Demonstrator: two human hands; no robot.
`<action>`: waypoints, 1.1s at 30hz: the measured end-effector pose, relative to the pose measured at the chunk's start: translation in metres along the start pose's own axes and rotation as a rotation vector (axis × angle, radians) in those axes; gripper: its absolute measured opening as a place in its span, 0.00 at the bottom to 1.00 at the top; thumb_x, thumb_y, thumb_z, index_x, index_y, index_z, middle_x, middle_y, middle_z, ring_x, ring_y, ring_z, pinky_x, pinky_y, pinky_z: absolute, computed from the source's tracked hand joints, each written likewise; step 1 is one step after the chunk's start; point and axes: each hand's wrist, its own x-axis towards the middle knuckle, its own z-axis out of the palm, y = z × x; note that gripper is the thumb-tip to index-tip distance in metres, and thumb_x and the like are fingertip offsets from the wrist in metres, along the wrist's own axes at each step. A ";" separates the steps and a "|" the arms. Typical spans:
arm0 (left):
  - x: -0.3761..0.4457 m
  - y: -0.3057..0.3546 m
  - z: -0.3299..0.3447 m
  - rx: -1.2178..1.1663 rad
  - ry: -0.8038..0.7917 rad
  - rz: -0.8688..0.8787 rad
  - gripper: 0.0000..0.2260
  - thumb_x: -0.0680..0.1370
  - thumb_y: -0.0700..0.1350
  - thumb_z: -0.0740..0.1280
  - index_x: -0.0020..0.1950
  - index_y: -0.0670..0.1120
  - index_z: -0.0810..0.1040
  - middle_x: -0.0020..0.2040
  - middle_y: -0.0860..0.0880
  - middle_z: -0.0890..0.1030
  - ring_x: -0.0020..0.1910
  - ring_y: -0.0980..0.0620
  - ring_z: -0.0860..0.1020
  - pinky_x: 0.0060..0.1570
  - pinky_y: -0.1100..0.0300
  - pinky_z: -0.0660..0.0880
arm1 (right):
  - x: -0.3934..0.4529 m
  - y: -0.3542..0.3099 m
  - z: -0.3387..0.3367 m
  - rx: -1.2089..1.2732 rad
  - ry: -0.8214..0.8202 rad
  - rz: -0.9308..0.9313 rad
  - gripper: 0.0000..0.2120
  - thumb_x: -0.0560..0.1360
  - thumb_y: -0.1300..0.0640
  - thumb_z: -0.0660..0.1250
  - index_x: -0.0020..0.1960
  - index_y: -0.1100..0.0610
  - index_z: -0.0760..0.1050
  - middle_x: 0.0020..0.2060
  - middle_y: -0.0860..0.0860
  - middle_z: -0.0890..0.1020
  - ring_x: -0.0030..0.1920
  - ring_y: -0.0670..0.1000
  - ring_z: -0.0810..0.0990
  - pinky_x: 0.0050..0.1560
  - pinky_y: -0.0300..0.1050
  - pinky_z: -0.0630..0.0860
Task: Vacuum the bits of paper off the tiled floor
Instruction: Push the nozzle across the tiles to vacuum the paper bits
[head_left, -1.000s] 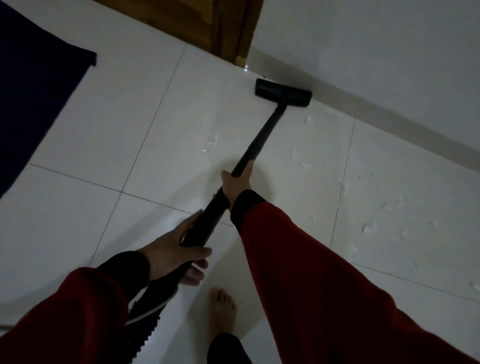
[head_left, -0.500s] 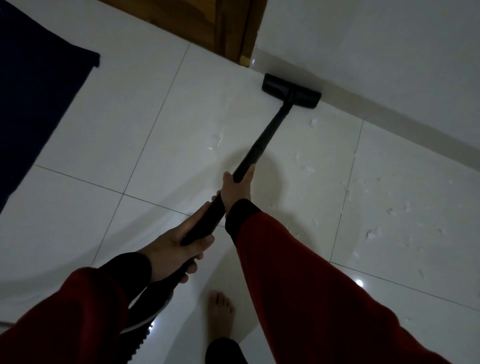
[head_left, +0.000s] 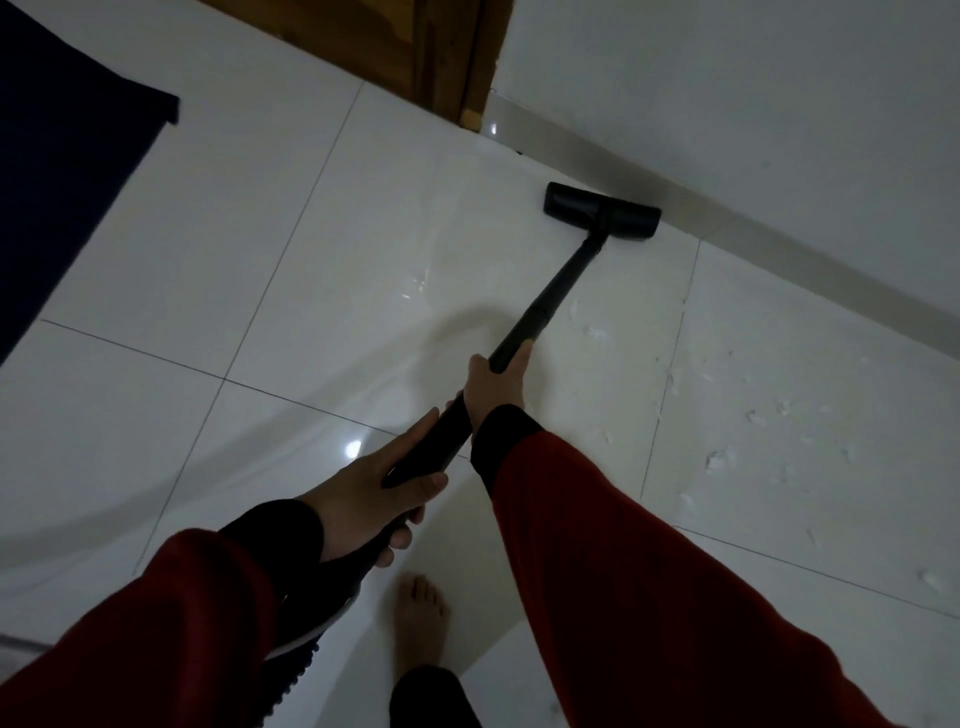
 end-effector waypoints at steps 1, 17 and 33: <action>-0.002 -0.003 0.003 0.008 -0.006 -0.004 0.28 0.78 0.45 0.64 0.69 0.71 0.59 0.38 0.44 0.72 0.23 0.54 0.70 0.25 0.61 0.70 | -0.003 0.004 -0.003 -0.003 0.003 0.002 0.36 0.77 0.50 0.58 0.74 0.34 0.38 0.55 0.62 0.80 0.44 0.60 0.80 0.54 0.61 0.80; -0.118 -0.144 0.024 0.067 -0.031 -0.007 0.28 0.78 0.46 0.64 0.70 0.70 0.57 0.38 0.44 0.71 0.23 0.55 0.71 0.25 0.62 0.70 | -0.126 0.149 -0.008 -0.017 -0.071 0.019 0.37 0.78 0.51 0.58 0.75 0.37 0.36 0.53 0.59 0.76 0.47 0.58 0.77 0.58 0.60 0.77; -0.212 -0.273 0.065 0.132 -0.042 -0.002 0.29 0.77 0.48 0.65 0.70 0.71 0.56 0.39 0.43 0.73 0.25 0.55 0.72 0.28 0.60 0.72 | -0.233 0.276 -0.037 -0.009 -0.078 0.042 0.36 0.79 0.53 0.57 0.76 0.40 0.36 0.63 0.58 0.75 0.48 0.58 0.77 0.60 0.58 0.77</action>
